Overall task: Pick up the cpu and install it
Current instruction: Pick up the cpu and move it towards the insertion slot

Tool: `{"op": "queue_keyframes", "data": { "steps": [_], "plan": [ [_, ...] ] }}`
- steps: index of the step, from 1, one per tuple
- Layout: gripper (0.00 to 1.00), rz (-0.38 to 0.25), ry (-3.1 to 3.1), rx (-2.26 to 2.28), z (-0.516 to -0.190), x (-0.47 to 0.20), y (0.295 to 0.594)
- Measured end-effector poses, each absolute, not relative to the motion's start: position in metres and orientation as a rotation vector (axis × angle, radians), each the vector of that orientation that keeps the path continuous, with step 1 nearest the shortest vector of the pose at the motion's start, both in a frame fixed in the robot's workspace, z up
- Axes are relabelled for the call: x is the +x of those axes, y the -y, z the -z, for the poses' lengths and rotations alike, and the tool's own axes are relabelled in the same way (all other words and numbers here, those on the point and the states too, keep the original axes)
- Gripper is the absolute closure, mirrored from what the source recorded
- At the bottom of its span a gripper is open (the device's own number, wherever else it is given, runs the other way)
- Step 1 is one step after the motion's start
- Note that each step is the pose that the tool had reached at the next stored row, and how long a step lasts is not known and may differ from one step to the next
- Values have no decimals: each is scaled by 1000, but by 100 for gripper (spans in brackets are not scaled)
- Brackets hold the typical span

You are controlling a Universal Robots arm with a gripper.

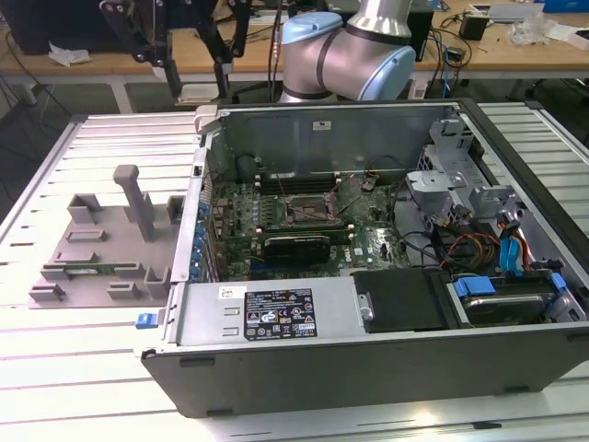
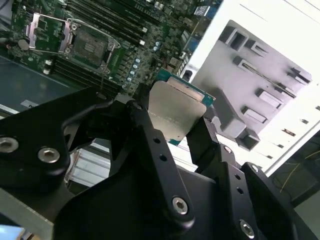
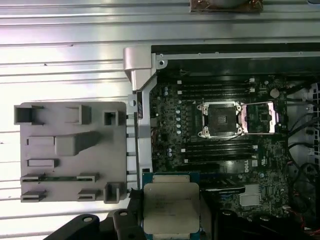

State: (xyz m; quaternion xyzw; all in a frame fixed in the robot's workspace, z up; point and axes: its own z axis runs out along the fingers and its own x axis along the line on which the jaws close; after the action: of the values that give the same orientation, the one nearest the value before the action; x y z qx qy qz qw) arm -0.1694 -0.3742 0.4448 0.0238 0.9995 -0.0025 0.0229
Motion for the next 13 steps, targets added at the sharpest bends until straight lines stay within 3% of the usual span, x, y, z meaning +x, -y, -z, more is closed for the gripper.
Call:
{"op": "queue_keyframes", "data": {
  "steps": [13],
  "plan": [
    [46,8,-3095,74,-445,-75,374]
  ]
}}
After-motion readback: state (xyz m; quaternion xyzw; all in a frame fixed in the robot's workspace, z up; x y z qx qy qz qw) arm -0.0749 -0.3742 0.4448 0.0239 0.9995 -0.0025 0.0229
